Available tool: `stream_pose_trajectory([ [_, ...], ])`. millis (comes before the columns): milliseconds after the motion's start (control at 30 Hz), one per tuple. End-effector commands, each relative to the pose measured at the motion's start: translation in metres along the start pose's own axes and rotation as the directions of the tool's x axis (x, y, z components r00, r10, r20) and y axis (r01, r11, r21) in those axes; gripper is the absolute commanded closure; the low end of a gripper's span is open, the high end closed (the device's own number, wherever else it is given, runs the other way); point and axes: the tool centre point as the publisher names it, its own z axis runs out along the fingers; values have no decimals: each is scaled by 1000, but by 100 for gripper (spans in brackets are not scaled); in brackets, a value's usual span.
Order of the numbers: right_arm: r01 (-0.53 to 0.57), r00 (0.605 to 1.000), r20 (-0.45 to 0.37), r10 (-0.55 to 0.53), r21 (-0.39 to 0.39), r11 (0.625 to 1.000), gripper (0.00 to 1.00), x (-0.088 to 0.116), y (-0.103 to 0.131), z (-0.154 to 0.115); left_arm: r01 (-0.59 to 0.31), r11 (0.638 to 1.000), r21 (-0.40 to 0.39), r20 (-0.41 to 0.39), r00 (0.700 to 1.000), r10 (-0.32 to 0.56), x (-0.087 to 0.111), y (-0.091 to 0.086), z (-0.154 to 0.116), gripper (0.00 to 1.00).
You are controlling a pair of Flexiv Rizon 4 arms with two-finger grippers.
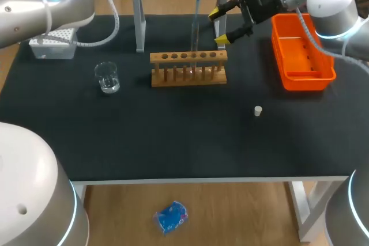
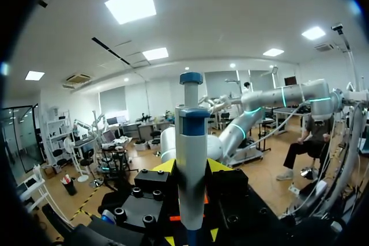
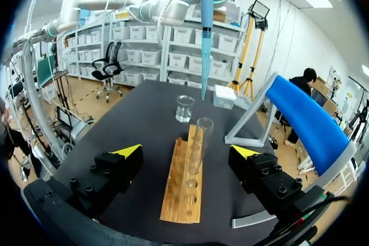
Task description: Invert the test tube, pick up the pipette, mount the tip to pipette, aspirate from beaker and dispense into the tube, eject the tip, return the pipette, and cap with the stopper.
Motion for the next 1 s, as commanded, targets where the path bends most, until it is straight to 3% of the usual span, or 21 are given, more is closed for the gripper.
stream_pose_trajectory([
  [33,13,999,33,-11,-47,999,0,22,5,-11,6,1000,-13,35,999,-5,21,-11,-2,100],
  [400,38,996,81,-23,-182,983,0,72,30,-29,23,1000,-17,30,999,-23,74,-16,13,100],
  [633,30,993,119,-2,-235,972,0,109,47,-35,30,1000,6,3,1000,-30,108,-7,30,100],
  [1000,9,995,95,20,-304,953,0,162,57,-35,73,997,38,4,997,-73,160,16,36,100],
])
